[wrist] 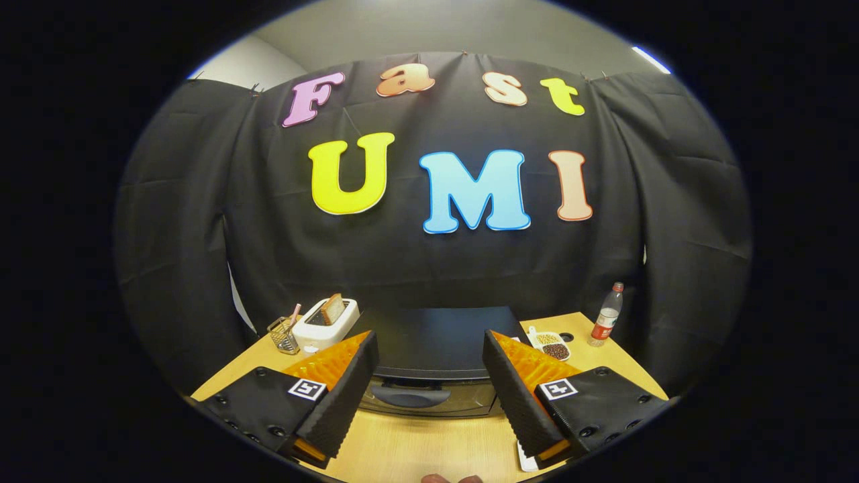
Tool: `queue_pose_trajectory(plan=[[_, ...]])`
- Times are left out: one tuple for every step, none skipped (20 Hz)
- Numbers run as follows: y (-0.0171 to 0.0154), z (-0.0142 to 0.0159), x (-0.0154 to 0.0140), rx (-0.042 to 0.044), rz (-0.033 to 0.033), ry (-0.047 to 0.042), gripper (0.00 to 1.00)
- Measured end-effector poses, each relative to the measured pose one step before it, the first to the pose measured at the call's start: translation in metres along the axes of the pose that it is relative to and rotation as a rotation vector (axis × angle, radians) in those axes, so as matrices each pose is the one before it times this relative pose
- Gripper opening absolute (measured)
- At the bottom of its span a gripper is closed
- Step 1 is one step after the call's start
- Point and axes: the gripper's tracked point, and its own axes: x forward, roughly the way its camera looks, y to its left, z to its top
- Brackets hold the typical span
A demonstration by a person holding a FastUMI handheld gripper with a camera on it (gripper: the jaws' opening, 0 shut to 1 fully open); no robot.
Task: Open the toaster oven, put the food inside, and close the toaster oven door.
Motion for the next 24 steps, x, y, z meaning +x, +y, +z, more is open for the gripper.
queue_pose_trajectory(plan=[[-0.00209, -0.00977, 0.00746, 0.00361, -0.01033, 0.02215, 0.99], [-0.00036, -0.01162, 0.00732, 0.01137, -0.00208, 0.03321, 0.99], [0.00188, -0.01175, 0.00605, 0.01454, 0.00334, 0.03679, 0.99], [0.00114, -0.01047, 0.00627, 0.01044, 0.00373, 0.03029, 0.99], [0.00052, -0.00632, 0.00487, 0.00048, 0.00003, 0.01126, 0.99], [-0.00075, -0.00732, 0.00676, -0.01366, -0.0072, 0.01202, 0.99], [-0.00065, -0.00687, 0.00525, -0.0142, -0.0064, 0.01121, 0.99], [0.00109, -0.00636, 0.00574, -0.01077, -0.00067, 0.01245, 1.0], [0.00256, -0.00574, 0.00521, -0.00274, 0.00425, 0.00996, 0.99], [0.00256, -0.0058, 0.00607, -0.00046, 0.0064, 0.01529, 0.99], [0.00157, -0.00568, 0.00411, -0.00231, 0.00058, 0.01106, 0.99], [0.0001, -0.00327, 0.00598, -0.00563, -0.00745, 0.01106, 0.99], [0.00093, -0.00068, 0.00303, -0.00036, -0.00868, -0.00104, 0.99], [0.00254, -0.00035, 0.0044, 0.00531, 0.0028, -0.00101, 0.99], [0.00496, -0.00396, 0.00531, 0.00258, 0.00731, 0.00367, 0.99], [0.00265, -0.00296, 0.00525, -0.00378, 0.00082, 0.00667, 0.99], [0.00131, -0.0026, 0.00501, -0.00403, -0.00084, 0.00989, 0.99], [0.00048, -0.0026, 0.00421, -0.00053, -0.00321, 0.01056, 0.99], [0.00054, -0.002, 0.00101, 0.00105, -0.00408, 0.00414, 0.99], [-0.00043, 0.00294, 0.00143, 0.00033, -0.00369, -0.01039, 1.0], [0.00045, -0.00342, 0.00077, 0.00633, -0.00264, 0.00889, 1.0], [-0.0003, 0.00057, -0.00178, 0.00852, -0.00798, -0.00658, 0.99], [-0.00072, -0.0028, 0.00349, -0.0025, -0.00334, 0.00535, 1.0], [0.00034, 0.00046, 0.00014, -0.01844, -0.00384, -0.00507, 0.99]])
